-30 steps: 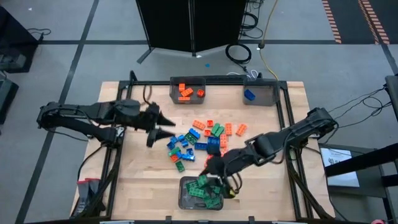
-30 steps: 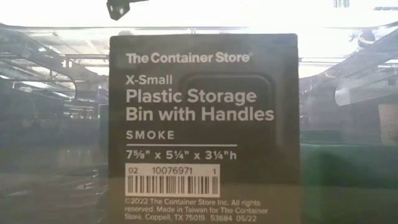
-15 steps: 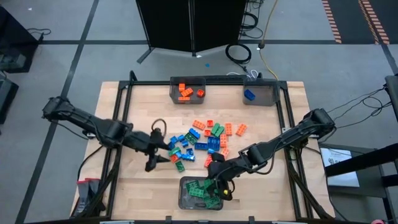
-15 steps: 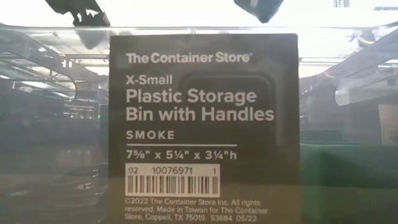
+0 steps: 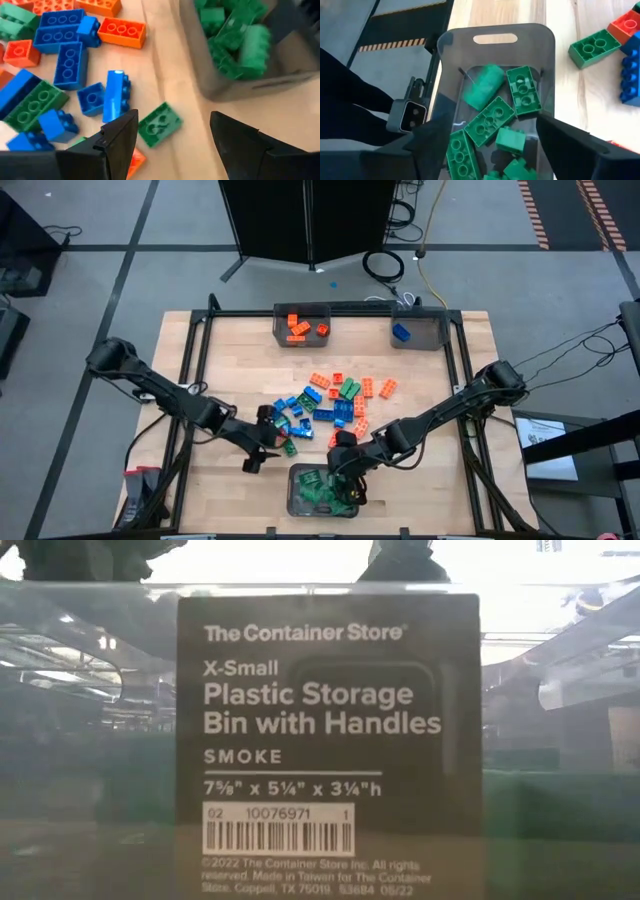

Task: Sort blocks
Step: Put the green game piece into the bottom black bin

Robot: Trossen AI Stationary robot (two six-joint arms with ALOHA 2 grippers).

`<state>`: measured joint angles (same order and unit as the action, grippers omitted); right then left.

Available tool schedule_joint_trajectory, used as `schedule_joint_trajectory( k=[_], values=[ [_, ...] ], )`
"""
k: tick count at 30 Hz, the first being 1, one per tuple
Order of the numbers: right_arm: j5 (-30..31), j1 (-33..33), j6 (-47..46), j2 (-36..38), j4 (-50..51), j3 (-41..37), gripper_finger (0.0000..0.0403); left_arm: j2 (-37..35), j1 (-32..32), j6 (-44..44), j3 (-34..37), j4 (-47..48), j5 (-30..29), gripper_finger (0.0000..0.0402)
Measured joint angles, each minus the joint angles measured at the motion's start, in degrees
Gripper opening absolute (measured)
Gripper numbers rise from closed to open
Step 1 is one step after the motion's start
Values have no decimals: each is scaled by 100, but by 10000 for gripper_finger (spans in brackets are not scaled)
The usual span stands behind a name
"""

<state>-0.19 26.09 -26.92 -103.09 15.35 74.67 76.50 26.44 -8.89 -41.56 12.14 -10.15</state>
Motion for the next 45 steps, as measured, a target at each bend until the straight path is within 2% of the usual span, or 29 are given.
schedule_joint_trajectory(
  k=[5,10,15,24,36,45],
  values=[
    [7,-17,-1,15,-30,0,289,373,-4,968,0,-38,-518,251],
    [-6,-17,-4,23,-22,0,278,753,-21,1978,0,-332,-194,251],
    [-13,-17,-4,24,-24,0,277,1005,-20,2178,0,-369,161,251],
    [-13,-17,-4,24,-7,0,277,1205,-323,2489,0,-604,208,251],
    [-11,-17,81,31,260,2,277,1217,-693,2897,-2,-711,1258,251],
    [11,-17,127,31,369,2,277,1383,-864,3232,-11,-711,1300,250]
  ],
)
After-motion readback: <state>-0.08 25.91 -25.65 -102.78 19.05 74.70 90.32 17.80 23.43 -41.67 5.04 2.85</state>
